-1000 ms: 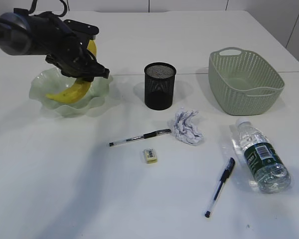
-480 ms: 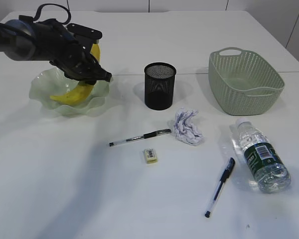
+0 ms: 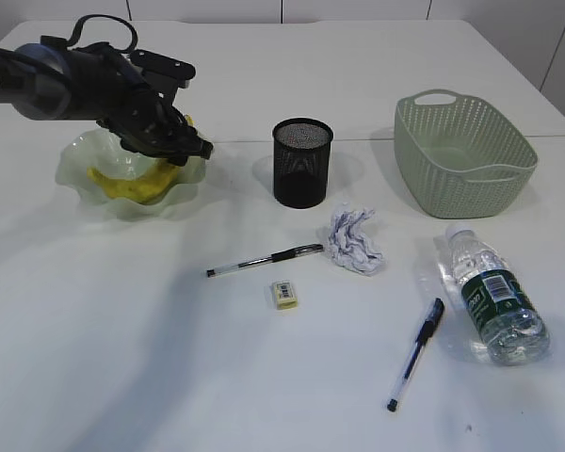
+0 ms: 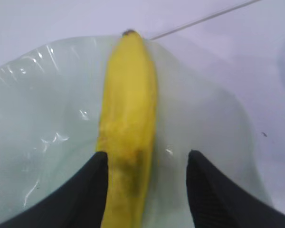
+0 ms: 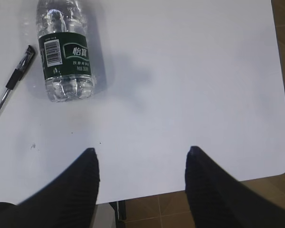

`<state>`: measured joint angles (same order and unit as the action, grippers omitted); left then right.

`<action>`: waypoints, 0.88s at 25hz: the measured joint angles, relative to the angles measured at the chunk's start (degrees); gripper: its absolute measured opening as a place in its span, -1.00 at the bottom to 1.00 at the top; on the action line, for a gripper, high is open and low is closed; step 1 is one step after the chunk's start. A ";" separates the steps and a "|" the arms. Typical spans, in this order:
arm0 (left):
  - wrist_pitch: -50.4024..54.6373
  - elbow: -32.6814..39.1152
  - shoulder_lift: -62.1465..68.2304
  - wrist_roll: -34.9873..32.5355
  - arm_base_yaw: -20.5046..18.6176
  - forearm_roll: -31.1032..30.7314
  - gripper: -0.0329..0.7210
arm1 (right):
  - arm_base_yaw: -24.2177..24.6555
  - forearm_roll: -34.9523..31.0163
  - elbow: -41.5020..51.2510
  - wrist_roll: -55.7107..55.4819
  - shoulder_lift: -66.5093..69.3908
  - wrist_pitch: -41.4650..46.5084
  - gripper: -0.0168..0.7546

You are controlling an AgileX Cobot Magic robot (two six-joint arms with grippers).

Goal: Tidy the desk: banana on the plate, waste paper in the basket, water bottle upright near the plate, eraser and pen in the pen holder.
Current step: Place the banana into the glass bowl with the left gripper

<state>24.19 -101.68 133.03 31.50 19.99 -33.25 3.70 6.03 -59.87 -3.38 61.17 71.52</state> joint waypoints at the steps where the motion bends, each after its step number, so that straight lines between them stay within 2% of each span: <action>1: -0.04 0.00 0.00 0.00 0.00 0.00 0.09 | 0.00 0.00 0.00 0.00 0.00 0.00 0.16; 7: -0.14 0.00 0.00 0.00 0.00 -0.60 0.10 | 0.00 -0.11 0.00 0.00 0.00 0.00 0.16; 13: 0.72 -2.00 -2.32 0.00 0.00 -4.48 0.10 | 0.00 -1.80 0.00 0.23 1.59 -0.12 0.16; 22: 3.95 -6.67 -10.74 0.00 -1.36 -5.35 0.10 | 0.00 -8.11 -0.24 6.29 4.03 -6.64 0.16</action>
<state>28.14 -108.34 122.30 31.50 18.63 -38.59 3.70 -2.07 -60.11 2.91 65.20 64.88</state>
